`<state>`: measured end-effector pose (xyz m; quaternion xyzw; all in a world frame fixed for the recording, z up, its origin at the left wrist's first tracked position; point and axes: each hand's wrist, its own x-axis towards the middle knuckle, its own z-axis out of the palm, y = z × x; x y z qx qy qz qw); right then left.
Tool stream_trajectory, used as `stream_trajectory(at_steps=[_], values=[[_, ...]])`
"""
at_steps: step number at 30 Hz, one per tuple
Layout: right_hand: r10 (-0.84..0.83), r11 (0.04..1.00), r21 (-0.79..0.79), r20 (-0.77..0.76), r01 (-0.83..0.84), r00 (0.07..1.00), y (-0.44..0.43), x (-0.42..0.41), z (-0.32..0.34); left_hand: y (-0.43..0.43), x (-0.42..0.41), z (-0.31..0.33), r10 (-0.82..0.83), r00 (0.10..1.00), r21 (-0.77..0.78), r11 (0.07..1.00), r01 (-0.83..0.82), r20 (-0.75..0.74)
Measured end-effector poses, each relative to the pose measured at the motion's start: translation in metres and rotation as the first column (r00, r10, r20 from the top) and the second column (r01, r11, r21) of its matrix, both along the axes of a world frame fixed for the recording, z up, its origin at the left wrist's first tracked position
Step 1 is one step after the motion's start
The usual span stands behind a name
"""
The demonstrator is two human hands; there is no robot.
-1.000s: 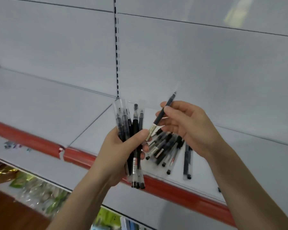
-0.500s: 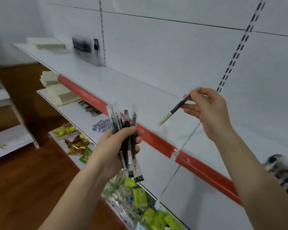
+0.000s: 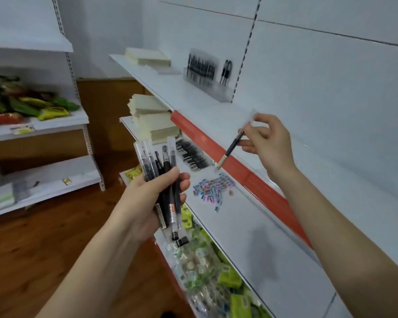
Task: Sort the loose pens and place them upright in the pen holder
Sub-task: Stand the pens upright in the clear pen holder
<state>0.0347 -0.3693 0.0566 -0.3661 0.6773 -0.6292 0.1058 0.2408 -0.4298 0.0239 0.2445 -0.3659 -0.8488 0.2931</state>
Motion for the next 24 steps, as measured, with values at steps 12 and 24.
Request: stream_trajectory(at_steps=[12, 24], values=[[-0.057, 0.998, -0.037, -0.072, 0.055, 0.996, -0.227, -0.122, 0.01, -0.213, -0.096, 0.014, 0.056, 0.998, -0.046, 0.997, -0.055, 0.024], [-0.391, 0.92, -0.087, -0.169, 0.382, 0.905, -0.363, -0.217, 0.021, -0.399, -0.2, 0.025, -0.111, 0.994, -0.082, 0.99, 0.11, -0.002]])
